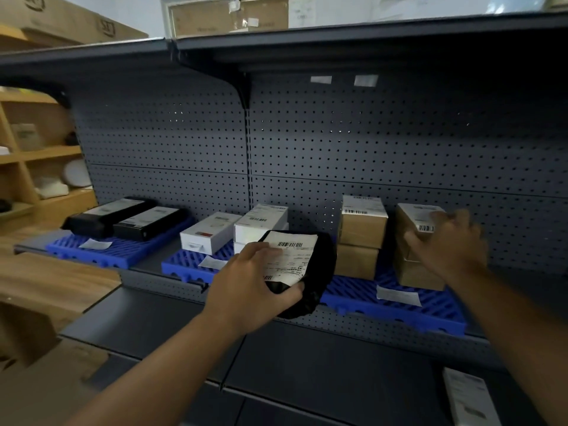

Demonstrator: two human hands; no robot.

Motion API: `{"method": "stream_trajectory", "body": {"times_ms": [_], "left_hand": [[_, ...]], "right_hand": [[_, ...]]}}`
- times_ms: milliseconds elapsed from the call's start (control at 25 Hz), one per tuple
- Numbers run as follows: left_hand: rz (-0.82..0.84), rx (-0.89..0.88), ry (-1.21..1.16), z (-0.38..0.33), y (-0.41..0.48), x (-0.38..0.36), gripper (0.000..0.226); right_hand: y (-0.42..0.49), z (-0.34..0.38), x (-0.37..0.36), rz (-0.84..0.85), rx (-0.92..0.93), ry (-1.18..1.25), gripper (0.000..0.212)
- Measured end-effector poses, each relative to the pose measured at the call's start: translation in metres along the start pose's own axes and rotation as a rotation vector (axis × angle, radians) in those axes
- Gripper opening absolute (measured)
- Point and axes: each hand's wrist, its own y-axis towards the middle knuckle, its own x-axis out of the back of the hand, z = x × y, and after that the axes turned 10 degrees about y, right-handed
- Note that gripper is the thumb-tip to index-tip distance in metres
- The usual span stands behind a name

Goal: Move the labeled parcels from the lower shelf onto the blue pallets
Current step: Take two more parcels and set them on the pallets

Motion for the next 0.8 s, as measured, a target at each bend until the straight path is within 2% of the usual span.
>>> {"method": "stream_trajectory", "body": {"times_ms": [120, 240, 360, 520, 800], "left_hand": [[-0.004, 0.016, -0.012, -0.006, -0.003, -0.002, 0.088], [-0.007, 0.033, -0.019, -0.009, -0.005, -0.003, 0.088], [-0.010, 0.049, -0.003, -0.005, -0.004, 0.002, 0.088], [-0.046, 0.106, 0.011, 0.022, -0.004, 0.022, 0.082], [-0.133, 0.195, 0.053, 0.132, -0.020, 0.074, 0.075]], "right_hand": [[0.000, -0.004, 0.000, 0.022, 0.010, -0.015, 0.072], [0.000, 0.000, 0.004, -0.070, 0.013, -0.040, 0.081], [0.009, 0.025, 0.021, -0.139, 0.057, 0.072, 0.085], [0.003, 0.094, 0.031, -0.141, 0.285, 0.265, 0.072], [-0.065, 0.245, -0.025, 0.036, 0.581, 0.323, 0.057]]}}
